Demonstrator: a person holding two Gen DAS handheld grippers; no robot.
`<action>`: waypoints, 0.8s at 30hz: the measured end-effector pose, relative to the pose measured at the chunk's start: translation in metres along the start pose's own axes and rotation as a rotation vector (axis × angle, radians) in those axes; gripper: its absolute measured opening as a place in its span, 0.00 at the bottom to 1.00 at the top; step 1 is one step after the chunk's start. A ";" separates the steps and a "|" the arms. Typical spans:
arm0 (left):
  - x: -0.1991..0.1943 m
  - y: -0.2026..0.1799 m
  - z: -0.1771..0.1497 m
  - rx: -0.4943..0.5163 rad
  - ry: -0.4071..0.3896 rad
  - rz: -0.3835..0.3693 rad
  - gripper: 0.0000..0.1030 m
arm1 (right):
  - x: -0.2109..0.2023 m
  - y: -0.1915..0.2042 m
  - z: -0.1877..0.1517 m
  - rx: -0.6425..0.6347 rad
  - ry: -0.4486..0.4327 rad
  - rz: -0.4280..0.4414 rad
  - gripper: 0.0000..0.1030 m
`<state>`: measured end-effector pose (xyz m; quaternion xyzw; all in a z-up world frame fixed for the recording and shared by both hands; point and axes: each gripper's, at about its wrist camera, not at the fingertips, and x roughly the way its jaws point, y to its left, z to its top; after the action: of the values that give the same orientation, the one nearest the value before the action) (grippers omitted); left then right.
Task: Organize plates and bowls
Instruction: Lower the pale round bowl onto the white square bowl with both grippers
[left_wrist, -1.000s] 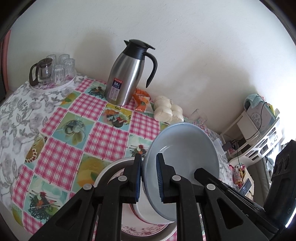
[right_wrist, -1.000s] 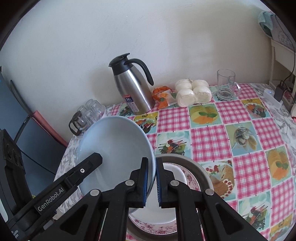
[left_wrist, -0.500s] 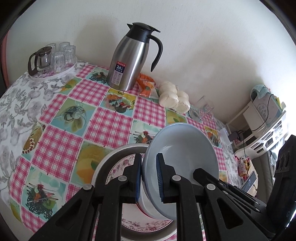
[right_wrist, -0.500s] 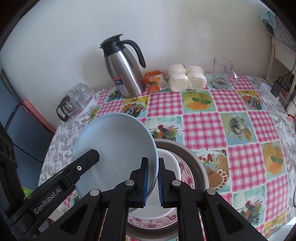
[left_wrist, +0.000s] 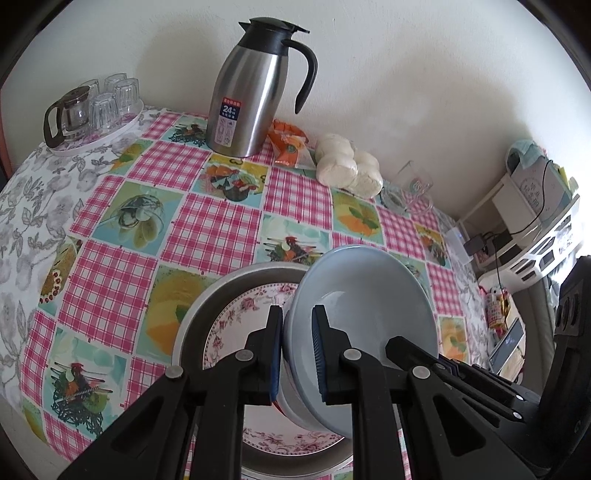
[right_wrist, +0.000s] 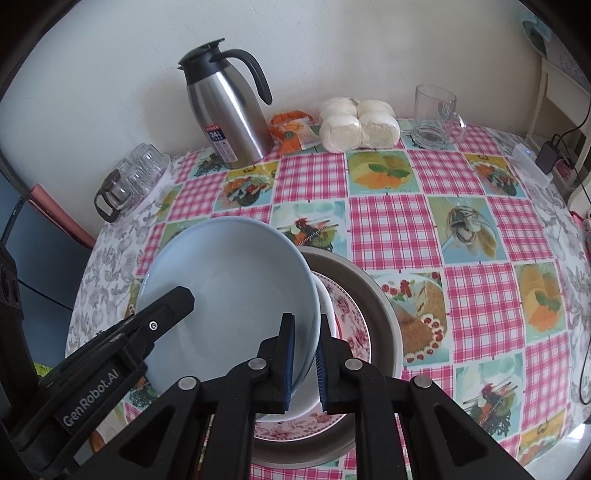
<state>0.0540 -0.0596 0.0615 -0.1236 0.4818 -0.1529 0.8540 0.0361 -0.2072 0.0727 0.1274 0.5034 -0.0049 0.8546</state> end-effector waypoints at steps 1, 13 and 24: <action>0.001 0.000 0.000 0.002 0.002 0.002 0.16 | 0.001 -0.001 0.000 -0.001 0.006 -0.001 0.13; 0.007 -0.002 -0.002 0.023 0.032 0.041 0.16 | 0.006 -0.001 -0.002 -0.005 0.033 0.004 0.14; 0.003 -0.004 -0.003 0.028 0.024 0.052 0.17 | 0.003 -0.004 -0.003 0.008 0.032 0.031 0.14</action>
<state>0.0527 -0.0649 0.0589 -0.0969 0.4928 -0.1388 0.8535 0.0343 -0.2105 0.0680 0.1388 0.5147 0.0082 0.8460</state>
